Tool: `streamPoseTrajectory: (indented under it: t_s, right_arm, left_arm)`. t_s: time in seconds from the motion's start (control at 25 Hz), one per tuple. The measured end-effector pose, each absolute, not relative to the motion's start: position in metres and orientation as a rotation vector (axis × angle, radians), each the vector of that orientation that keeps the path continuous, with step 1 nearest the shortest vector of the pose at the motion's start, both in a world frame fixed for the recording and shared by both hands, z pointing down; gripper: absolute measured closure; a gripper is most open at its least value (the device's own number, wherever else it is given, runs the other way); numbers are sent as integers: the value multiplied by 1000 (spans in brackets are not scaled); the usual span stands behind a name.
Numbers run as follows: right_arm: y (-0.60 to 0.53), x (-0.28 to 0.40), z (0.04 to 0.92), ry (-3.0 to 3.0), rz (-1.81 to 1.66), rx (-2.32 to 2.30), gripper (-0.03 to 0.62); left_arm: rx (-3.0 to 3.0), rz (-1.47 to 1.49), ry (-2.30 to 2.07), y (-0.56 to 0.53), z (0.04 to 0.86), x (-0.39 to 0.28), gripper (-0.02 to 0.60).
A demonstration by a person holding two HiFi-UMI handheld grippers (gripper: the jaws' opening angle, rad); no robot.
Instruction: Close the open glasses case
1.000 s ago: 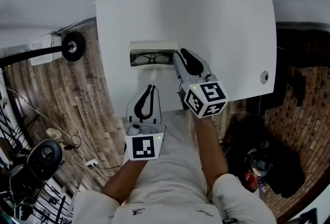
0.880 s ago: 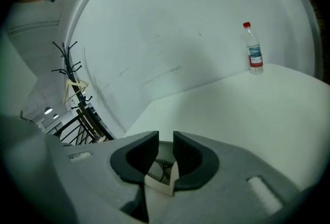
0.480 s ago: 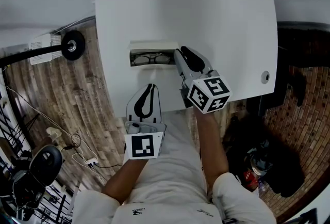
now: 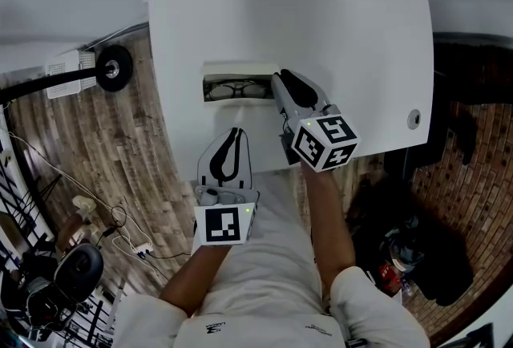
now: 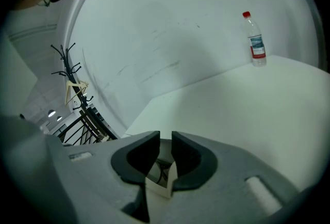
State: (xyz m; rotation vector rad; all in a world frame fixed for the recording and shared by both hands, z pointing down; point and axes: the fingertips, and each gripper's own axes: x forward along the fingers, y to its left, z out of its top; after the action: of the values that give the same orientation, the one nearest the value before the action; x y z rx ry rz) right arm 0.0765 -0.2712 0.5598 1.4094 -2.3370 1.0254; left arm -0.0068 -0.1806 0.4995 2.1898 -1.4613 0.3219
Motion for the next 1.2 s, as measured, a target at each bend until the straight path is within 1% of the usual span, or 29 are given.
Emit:
streamPoseTrajectory:
  t_s: [1.2]
  right_arm:
    - [-261,75,561,-2302,1024,1411,543]
  left_arm:
    - [2199,319,-1484,-176,494,-10,565]
